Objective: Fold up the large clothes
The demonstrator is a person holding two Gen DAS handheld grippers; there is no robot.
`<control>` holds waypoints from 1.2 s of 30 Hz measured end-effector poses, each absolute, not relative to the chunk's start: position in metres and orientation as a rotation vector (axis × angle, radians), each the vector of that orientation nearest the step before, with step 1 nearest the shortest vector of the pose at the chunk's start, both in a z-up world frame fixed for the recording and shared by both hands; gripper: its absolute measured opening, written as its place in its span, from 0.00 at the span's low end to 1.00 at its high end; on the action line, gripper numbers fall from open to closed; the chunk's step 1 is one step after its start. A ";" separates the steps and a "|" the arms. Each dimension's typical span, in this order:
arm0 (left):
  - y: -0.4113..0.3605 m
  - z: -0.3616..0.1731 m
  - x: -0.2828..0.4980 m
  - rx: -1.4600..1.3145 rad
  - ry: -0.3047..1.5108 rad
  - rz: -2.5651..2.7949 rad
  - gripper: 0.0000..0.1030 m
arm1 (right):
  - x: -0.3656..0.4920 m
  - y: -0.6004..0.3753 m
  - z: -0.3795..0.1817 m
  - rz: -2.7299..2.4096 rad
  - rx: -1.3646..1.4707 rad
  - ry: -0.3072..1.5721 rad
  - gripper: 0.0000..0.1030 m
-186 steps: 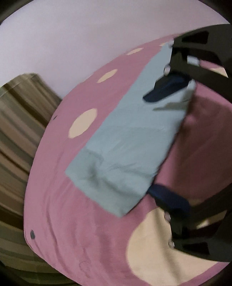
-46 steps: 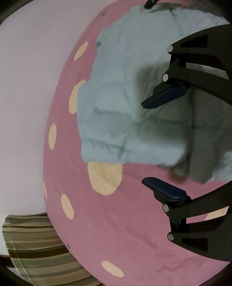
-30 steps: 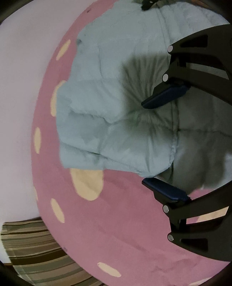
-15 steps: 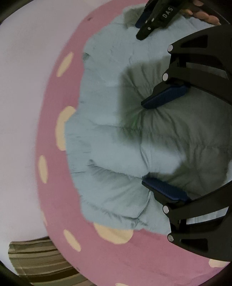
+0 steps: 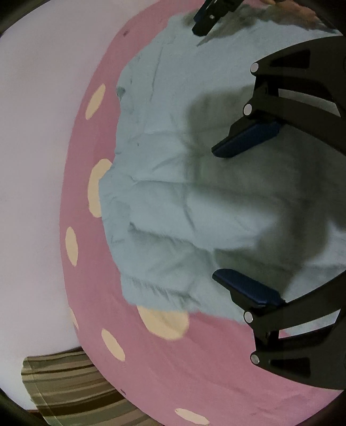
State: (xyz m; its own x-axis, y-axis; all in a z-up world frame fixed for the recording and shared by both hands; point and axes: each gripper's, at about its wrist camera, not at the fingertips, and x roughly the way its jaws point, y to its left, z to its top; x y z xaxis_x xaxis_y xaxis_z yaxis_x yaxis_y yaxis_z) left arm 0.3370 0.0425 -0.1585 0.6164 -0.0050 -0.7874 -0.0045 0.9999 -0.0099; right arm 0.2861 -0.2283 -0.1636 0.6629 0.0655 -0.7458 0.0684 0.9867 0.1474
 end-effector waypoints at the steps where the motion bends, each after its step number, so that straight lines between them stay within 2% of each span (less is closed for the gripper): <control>1: 0.049 -0.154 0.324 -0.021 0.901 -0.006 0.83 | 0.272 -0.233 -0.159 -0.003 0.174 0.843 0.69; 8: 0.105 -0.144 0.234 -0.112 0.920 0.007 0.84 | 0.168 -0.277 -0.152 -0.050 0.225 0.868 0.69; 16: 0.149 -0.154 0.127 -0.164 0.969 0.034 0.84 | 0.063 -0.310 -0.174 -0.104 0.262 0.946 0.69; 27: 0.172 -0.173 0.060 -0.279 1.009 0.009 0.83 | -0.006 -0.304 -0.196 -0.044 0.324 0.968 0.69; 28: 0.170 -0.173 0.059 -0.279 1.010 0.003 0.82 | -0.007 -0.301 -0.196 -0.034 0.325 0.972 0.65; 29: 0.169 -0.172 0.057 -0.287 1.005 -0.006 0.80 | -0.009 -0.297 -0.197 -0.025 0.317 0.976 0.57; 31: 0.167 -0.173 0.055 -0.298 1.006 -0.015 0.68 | -0.012 -0.291 -0.198 -0.026 0.289 0.977 0.48; 32: 0.166 -0.174 0.054 -0.289 1.006 -0.014 0.64 | -0.014 -0.290 -0.198 -0.024 0.282 0.975 0.39; 34: 0.164 -0.173 0.055 -0.286 1.010 -0.031 0.39 | -0.016 -0.287 -0.198 -0.003 0.291 0.977 0.29; 35: 0.163 -0.173 0.055 -0.294 1.015 -0.046 0.33 | -0.017 -0.287 -0.198 0.006 0.299 0.977 0.23; 36: 0.162 -0.172 0.055 -0.298 1.016 -0.053 0.23 | -0.017 -0.285 -0.197 0.019 0.306 0.976 0.20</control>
